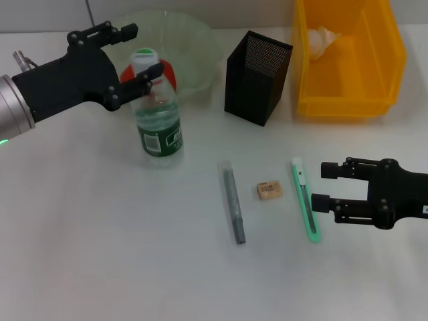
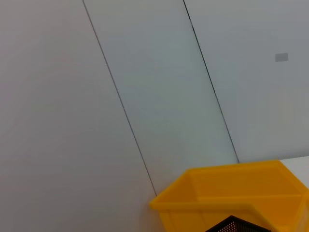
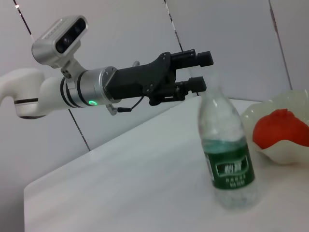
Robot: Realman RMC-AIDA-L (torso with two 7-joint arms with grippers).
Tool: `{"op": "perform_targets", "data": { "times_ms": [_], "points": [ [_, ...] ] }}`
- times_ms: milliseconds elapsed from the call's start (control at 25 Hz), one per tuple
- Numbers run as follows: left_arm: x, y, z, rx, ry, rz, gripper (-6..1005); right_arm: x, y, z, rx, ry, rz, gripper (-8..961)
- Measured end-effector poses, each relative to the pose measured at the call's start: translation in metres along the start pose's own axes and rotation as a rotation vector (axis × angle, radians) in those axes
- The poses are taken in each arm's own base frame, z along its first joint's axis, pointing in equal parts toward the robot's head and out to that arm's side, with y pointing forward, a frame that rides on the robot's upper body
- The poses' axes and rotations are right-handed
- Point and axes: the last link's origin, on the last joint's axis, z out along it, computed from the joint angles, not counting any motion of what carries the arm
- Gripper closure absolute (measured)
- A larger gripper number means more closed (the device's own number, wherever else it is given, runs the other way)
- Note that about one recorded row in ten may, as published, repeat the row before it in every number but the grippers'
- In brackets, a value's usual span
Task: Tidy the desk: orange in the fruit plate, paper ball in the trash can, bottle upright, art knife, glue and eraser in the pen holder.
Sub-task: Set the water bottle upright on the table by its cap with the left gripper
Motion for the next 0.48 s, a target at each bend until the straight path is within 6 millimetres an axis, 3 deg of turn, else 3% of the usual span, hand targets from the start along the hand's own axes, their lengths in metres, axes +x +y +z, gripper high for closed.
{"op": "perform_targets", "data": {
  "times_ms": [160, 360, 480],
  "points": [
    [0.000, 0.001, -0.001, -0.001, 0.004, -0.006, 355, 0.000, 0.000, 0.000, 0.001, -0.001, 0.000, 222],
    [0.021, 0.004, -0.018, -0.030, 0.157, -0.091, 286, -0.005, -0.004, -0.009, 0.040, -0.027, 0.013, 223],
    [0.028, 0.017, -0.028, -0.118, 0.213, -0.171, 245, -0.015, -0.009, -0.019, 0.078, -0.046, 0.035, 223]
  ]
}}
